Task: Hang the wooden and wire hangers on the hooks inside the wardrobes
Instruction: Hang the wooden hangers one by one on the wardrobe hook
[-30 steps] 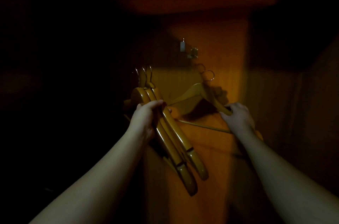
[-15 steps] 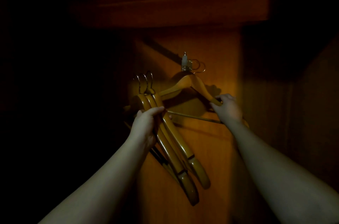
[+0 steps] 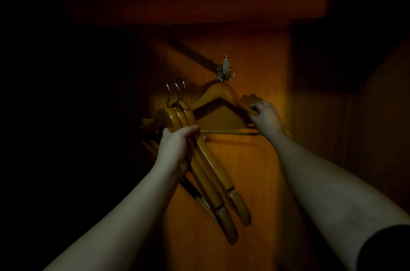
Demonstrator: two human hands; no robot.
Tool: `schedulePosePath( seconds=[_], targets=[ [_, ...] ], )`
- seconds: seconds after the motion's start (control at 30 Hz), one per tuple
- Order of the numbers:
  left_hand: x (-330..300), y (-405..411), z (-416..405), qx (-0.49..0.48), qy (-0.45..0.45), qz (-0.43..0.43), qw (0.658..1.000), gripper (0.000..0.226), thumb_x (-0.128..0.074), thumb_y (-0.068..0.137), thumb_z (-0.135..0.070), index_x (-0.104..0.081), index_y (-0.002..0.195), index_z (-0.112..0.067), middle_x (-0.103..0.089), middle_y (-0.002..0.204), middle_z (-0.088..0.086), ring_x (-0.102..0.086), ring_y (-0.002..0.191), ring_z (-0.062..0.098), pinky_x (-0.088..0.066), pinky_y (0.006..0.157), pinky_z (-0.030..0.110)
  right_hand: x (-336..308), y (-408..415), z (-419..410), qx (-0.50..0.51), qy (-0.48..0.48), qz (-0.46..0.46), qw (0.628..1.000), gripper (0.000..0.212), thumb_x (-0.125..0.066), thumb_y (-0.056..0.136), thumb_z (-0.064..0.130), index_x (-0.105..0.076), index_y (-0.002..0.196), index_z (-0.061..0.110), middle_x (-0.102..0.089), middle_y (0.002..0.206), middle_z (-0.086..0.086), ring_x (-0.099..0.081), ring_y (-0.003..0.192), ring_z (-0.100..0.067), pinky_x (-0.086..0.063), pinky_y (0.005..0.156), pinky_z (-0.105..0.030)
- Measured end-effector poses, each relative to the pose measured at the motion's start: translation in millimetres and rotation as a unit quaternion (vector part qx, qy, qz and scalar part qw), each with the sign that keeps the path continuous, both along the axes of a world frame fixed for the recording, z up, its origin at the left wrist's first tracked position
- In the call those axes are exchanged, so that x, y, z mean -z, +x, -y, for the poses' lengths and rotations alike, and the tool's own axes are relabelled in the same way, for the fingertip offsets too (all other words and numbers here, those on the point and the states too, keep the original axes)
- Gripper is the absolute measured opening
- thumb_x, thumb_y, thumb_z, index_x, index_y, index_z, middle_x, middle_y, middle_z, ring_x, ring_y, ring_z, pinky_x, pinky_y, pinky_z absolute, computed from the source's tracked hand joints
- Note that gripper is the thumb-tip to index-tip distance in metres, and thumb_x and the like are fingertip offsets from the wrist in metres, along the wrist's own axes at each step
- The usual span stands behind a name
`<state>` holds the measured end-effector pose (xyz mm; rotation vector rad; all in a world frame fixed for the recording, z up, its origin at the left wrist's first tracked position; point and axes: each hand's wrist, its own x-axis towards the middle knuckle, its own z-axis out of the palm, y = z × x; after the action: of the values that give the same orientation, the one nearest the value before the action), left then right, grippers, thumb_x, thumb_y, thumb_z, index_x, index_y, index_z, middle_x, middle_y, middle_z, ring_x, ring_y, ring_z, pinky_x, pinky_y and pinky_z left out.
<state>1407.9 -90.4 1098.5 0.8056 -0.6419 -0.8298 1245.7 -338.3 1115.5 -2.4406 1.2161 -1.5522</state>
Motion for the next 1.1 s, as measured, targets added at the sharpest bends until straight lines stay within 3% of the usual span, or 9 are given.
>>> schedulePosePath(
  seconds=[0.13, 0.23, 0.37, 0.53, 0.67, 0.83, 1.1],
  targets=[
    [1, 2, 0, -0.003, 0.003, 0.003, 1.0, 0.059, -0.066, 0.087, -0.003, -0.032, 0.13, -0.023, -0.065, 0.11, 0.021, -0.073, 0.083, 0.031, -0.06, 0.07, 0.042, -4, 5, -1, -0.012, 0.012, -0.019, 1.0, 0.036, -0.067, 0.089, 0.03, -0.065, 0.122, 0.015, -0.056, 0.126, -0.006, -0.045, 0.121, -0.024, -0.036, 0.094, -0.031],
    [6, 4, 0, -0.011, 0.007, 0.009, 1.0, 0.063, -0.067, 0.086, -0.004, -0.032, 0.138, -0.017, -0.067, 0.105, 0.02, -0.074, 0.078, 0.03, -0.06, 0.068, 0.041, -3, 9, 1, 0.0, 0.015, -0.012, 1.0, 0.037, -0.067, 0.09, 0.028, -0.063, 0.124, 0.015, -0.055, 0.127, -0.008, -0.043, 0.122, -0.026, -0.035, 0.095, -0.032],
    [12, 7, 0, -0.018, 0.014, 0.008, 1.0, 0.071, -0.067, 0.087, -0.005, -0.026, 0.143, -0.023, -0.07, 0.101, 0.021, -0.073, 0.083, 0.033, -0.06, 0.07, 0.043, -1, 12, 8, 0.028, 0.015, 0.004, 0.999, 0.029, -0.064, 0.091, 0.021, -0.062, 0.12, 0.013, -0.055, 0.121, -0.011, -0.045, 0.118, -0.027, -0.036, 0.094, -0.032],
    [19, 6, -1, -0.022, 0.026, 0.009, 0.999, 0.07, -0.069, 0.086, -0.006, -0.03, 0.143, -0.019, -0.067, 0.107, 0.02, -0.074, 0.083, 0.033, -0.06, 0.066, 0.042, -1, 16, 12, 0.05, 0.012, -0.008, 0.999, 0.03, -0.065, 0.09, 0.029, -0.062, 0.116, 0.016, -0.054, 0.117, -0.008, -0.046, 0.115, -0.027, -0.042, 0.095, -0.041],
    [21, 5, -4, -0.022, 0.028, 0.009, 0.999, 0.068, -0.068, 0.086, -0.006, -0.031, 0.143, -0.018, -0.067, 0.108, 0.02, -0.074, 0.082, 0.032, -0.06, 0.064, 0.041, 2, 20, 13, 0.092, 0.002, -0.025, 0.995, 0.028, -0.063, 0.091, 0.022, -0.06, 0.119, 0.02, -0.054, 0.12, -0.006, -0.046, 0.117, -0.027, -0.041, 0.098, -0.047],
    [24, 4, -8, -0.027, 0.034, 0.012, 0.999, 0.068, -0.068, 0.086, -0.005, -0.031, 0.142, -0.018, -0.069, 0.097, 0.019, -0.073, 0.08, 0.033, -0.061, 0.066, 0.046, 3, 26, 15, 0.094, 0.017, -0.043, 0.994, 0.035, -0.066, 0.09, 0.022, -0.054, 0.122, 0.02, -0.052, 0.122, -0.005, -0.045, 0.119, -0.026, -0.041, 0.097, -0.045],
    [31, 2, -20, -0.036, 0.046, 0.022, 0.998, 0.066, -0.067, 0.087, -0.006, -0.031, 0.141, -0.016, -0.067, 0.107, 0.022, -0.074, 0.082, 0.033, -0.061, 0.066, 0.045, -4, 22, 13, 0.105, 0.04, -0.056, 0.992, 0.039, -0.066, 0.089, 0.02, -0.052, 0.125, 0.017, -0.05, 0.125, -0.007, -0.044, 0.12, -0.028, -0.042, 0.099, -0.047]
  ],
)
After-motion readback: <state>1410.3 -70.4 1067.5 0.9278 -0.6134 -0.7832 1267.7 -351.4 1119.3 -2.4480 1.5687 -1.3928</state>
